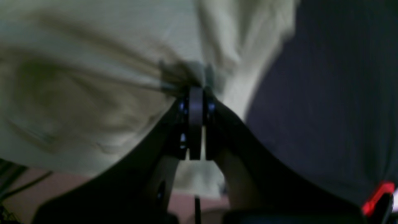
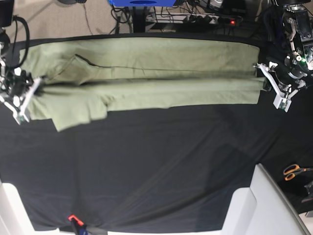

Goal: Fold the T-shirt properly
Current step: 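Lower the folded edge onto the shirt with both grippers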

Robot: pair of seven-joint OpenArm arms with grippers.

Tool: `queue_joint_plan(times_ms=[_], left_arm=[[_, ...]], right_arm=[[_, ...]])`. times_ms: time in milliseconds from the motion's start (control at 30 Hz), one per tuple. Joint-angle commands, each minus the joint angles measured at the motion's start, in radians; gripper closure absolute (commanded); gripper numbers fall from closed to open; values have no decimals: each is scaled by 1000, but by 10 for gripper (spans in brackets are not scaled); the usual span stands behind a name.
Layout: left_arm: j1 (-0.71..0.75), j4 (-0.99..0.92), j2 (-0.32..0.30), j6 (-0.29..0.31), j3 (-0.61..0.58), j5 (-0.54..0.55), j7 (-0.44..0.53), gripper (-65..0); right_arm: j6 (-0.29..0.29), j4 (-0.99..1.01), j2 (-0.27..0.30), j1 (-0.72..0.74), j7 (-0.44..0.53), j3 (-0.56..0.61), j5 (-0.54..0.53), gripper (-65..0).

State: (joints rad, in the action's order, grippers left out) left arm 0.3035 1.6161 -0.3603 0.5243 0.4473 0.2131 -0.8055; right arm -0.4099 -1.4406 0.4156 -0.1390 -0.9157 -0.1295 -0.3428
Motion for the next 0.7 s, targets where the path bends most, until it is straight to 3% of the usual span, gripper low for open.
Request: queue_joint_plan(times_ms=[0, 667], left_arm=[[1, 20, -21, -8, 8, -2, 11, 0], [55, 19, -47, -8, 8, 1, 16, 0]], right_arm=[[-1, -29, 18, 2, 10, -8, -3, -2], [-1, -94, 16, -115, 13, -11, -5, -2]])
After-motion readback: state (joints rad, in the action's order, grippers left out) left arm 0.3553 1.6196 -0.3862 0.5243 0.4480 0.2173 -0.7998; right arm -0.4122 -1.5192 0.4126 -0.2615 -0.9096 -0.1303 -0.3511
